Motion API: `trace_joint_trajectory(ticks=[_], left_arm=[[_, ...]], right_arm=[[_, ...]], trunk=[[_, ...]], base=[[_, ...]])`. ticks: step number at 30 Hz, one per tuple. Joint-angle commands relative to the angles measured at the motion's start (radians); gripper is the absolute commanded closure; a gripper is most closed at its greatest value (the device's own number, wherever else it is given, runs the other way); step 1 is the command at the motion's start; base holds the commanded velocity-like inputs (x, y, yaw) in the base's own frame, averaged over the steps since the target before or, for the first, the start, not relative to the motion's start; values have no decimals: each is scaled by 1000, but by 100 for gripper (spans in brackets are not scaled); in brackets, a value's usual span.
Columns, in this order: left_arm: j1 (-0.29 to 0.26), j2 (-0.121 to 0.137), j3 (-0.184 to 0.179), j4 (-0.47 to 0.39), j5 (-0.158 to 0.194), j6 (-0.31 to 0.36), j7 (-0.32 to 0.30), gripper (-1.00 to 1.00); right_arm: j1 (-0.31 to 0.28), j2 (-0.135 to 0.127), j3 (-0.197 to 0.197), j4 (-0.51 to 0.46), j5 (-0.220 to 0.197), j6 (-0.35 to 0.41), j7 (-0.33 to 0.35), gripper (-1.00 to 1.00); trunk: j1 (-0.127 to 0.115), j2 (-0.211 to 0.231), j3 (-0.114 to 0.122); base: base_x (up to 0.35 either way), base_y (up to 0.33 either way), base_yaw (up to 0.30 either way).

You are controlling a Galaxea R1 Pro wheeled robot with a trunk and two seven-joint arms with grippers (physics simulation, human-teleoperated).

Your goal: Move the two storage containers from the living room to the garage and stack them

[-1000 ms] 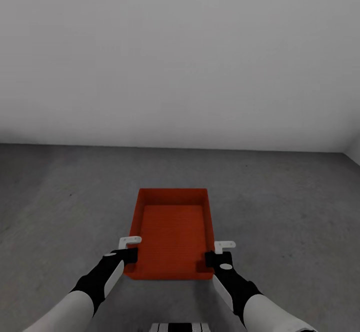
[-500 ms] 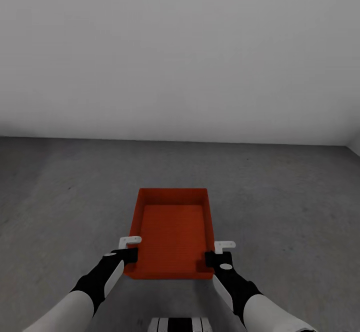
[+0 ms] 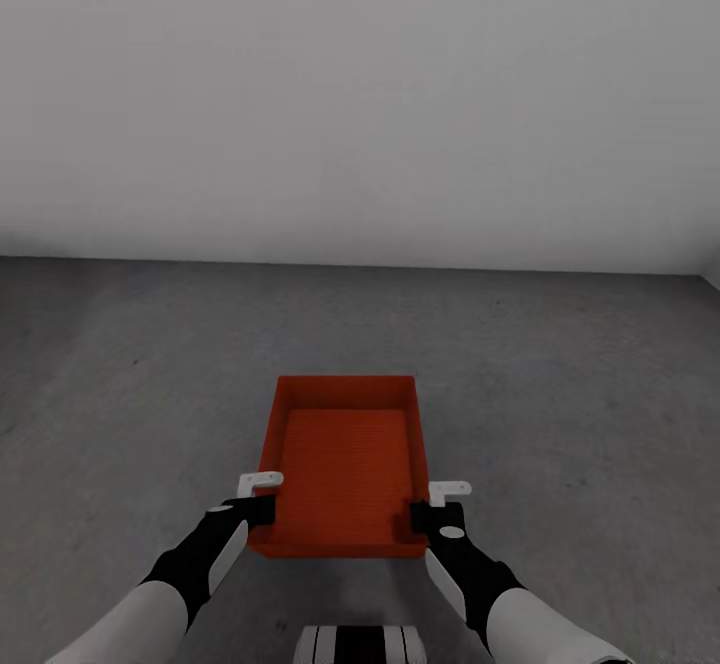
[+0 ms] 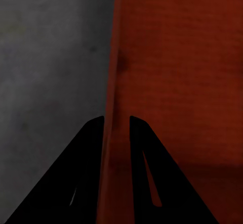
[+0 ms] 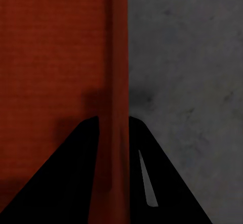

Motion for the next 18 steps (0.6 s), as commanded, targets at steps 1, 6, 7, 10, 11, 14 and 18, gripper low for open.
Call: trace_joint_trajectory(ticks=[1,6,7,10,11,14,18], left_arm=[[0,5,22,-5,-7,-27,14,100],[0,5,22,-6,-7,-27,14,100],[0,5,22,-6,-7,-27,14,100],[0,5,22,-6,-7,-27,14,100],[0,5,22,-6,-7,-27,14,100],[0,5,22,-6,-7,-27,14,100],[0,5,22,-6,-7,-27,14,100]], right_arm=[[1,-1,16,7,-21,1,1,100],[1,-1,17,7,-21,1,1,100],[1,-1,17,6,-21,1,1,100],[1,-1,17,7,-21,1,1,100],[1,-1,17,7,-21,1,1,100],[1,-1,16,7,-21,1,1,100],[1,-1,16,7,-21,3,1,100]], trunk=[[0,0,-1],[0,0,-1],[0,0,-1],[0,0,-1],[0,0,-1],[0,0,-1],[0,0,-1]], base=[[0,0,0],[0,0,0],[0,0,0],[0,0,0],[0,0,0],[0,0,0],[0,0,0]])
